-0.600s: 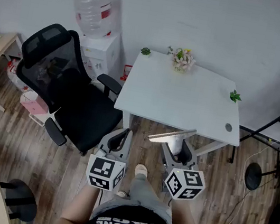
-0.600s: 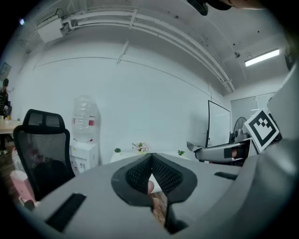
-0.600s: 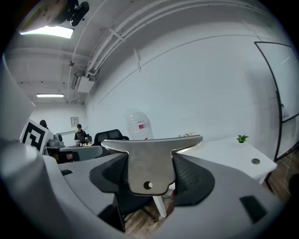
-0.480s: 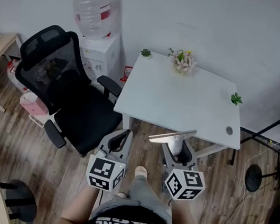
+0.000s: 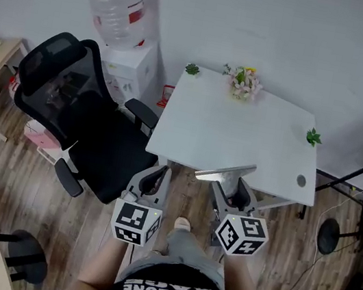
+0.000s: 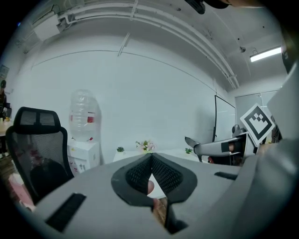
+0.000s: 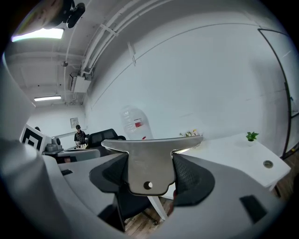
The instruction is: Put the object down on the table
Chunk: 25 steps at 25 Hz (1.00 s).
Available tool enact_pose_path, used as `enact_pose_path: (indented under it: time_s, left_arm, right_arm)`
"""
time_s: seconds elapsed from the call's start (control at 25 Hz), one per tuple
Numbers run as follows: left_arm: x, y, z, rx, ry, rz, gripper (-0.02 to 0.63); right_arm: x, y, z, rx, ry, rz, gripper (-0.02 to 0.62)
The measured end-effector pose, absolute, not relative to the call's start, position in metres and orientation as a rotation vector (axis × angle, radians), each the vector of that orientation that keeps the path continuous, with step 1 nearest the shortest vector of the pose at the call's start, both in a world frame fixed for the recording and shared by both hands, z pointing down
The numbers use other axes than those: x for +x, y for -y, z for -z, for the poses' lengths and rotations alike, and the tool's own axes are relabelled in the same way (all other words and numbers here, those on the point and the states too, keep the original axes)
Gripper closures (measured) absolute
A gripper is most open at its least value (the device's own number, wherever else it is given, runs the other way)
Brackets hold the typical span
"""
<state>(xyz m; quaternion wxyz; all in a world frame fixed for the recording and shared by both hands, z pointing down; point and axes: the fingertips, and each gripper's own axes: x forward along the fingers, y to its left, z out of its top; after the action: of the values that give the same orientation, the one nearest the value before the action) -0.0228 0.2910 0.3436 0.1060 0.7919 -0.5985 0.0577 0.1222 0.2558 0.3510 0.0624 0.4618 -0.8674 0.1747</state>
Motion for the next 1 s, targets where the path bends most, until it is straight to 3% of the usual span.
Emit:
enact_pose_path:
  time_s: [1.0]
  left_arm:
    - [-0.012, -0.183, -0.366, 2.263, 1.779, -0.209, 0.600]
  right_arm:
    - [0.136, -0.143, -0.382, 1.342, 2.582, -0.618, 0.307]
